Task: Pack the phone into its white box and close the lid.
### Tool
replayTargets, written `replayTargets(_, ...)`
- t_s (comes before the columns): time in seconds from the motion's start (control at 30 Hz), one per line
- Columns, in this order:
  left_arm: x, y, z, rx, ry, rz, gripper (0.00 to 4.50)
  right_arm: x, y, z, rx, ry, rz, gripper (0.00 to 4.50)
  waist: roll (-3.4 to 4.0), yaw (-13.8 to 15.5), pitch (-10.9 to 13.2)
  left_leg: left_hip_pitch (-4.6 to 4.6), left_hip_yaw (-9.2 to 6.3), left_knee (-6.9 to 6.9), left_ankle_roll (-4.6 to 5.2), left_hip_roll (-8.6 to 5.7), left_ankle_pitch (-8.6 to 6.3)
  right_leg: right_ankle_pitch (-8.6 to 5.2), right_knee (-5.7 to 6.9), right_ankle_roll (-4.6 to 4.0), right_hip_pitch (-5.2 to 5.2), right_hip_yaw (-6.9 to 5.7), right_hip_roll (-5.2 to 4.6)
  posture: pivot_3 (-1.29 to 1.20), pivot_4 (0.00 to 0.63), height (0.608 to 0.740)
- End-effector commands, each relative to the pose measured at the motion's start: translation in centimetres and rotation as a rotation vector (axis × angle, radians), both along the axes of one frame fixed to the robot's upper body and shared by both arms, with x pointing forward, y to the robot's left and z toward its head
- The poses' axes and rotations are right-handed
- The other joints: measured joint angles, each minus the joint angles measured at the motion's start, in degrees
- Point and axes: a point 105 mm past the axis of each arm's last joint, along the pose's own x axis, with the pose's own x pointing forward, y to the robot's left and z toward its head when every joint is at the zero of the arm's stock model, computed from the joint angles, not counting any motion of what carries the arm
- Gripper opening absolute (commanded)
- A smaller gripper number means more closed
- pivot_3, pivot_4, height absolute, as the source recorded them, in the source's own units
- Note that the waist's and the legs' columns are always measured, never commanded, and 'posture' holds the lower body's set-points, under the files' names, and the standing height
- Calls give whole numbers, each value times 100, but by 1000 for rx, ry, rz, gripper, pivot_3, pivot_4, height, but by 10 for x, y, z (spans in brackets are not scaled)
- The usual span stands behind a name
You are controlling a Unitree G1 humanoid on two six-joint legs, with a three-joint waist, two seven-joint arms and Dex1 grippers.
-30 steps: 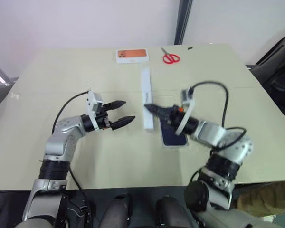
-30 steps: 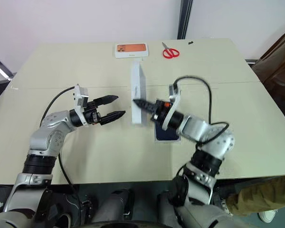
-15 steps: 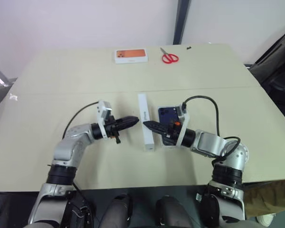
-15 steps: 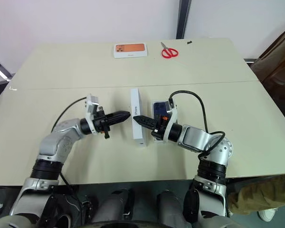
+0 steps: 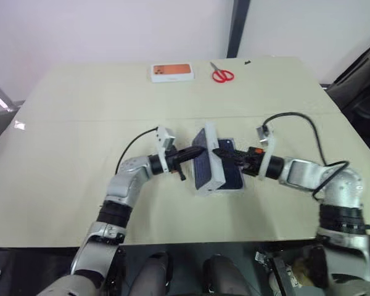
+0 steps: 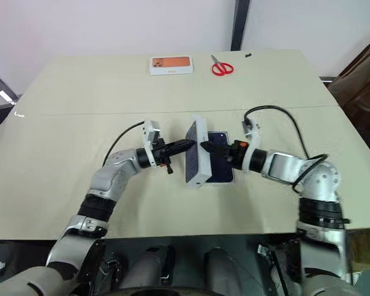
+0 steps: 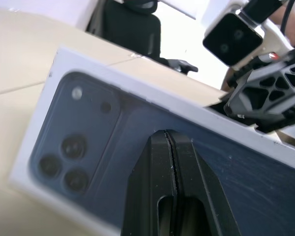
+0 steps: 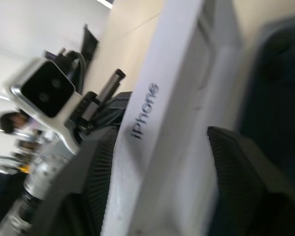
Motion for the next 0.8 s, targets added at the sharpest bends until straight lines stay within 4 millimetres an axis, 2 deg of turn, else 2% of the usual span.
replayTargets(0.03, 0, -13, 5, -10, -22, -27, 0, 5, -23, 19, -193, -205, 8, 2860, 1, -4, 1, 0, 3, 0, 1, 0, 0, 0, 0, 1, -2, 2, 0, 0, 150, 740)
replayTargets(0.1, -1, -16, 2, 6, -28, -36, 0, 16, -42, 24, -279, -270, -45, 2860, -1, -20, 3, 1, 2, 0, 2, 1, -1, -1, -2, 2, 1, 1, 2, 0, 150, 740)
replayTargets(0.13, -2, -16, -1, 17, -22, -40, 0, 22, -51, 22, -385, -323, -78, 2860, -2, -27, 3, 2, 3, 0, 2, 1, -1, -1, -2, 2, 0, 2, 2, 0, 150, 740)
replayTargets(0.23, 1, -8, -3, 46, -26, -18, 0, 28, -59, 14, -624, -480, -80, 2860, -2, -21, 3, 2, 3, -1, 1, 4, -1, -1, -1, 2, -2, 3, 3, 0, 150, 740)
replayTargets(0.33, 9, 12, -1, 70, -26, 30, 0, 23, -49, -2, -716, -550, -21, 1998, -3, -13, 4, 2, 2, -1, 1, 4, 0, -1, -2, 2, -2, 4, 3, 0, 150, 740)
replayTargets(0.47, 5, 34, -13, 181, 3, 30, 0, 13, -36, -25, -799, -611, 53, 49, -3, 1, 4, 1, 1, 1, 0, 4, 0, -1, -1, 2, -4, 5, 2, 0, 150, 740)
replayTargets(0.6, -3, 45, -29, 267, 76, -2, 0, 12, -27, -26, -763, -634, 48, 49, -3, 9, 4, 2, -1, 2, -3, 3, 1, -1, -2, 2, -2, 6, 1, 0, 150, 740)
replayTargets(0.73, -12, 32, -48, 348, 94, -52, 0, 14, -21, -26, -743, -643, 41, 49, -3, 51, 4, 2, -5, 5, -4, 1, 2, -1, -5, 2, 2, 3, -1, 0, 150, 740)
replayTargets(0.8, -13, 22, -48, 339, 78, -64, 0, 15, -20, -25, -749, -659, 47, 49, -1, 54, 3, 4, -6, 5, -4, 1, 2, -1, -8, 2, 7, 3, -2, 0, 150, 740)
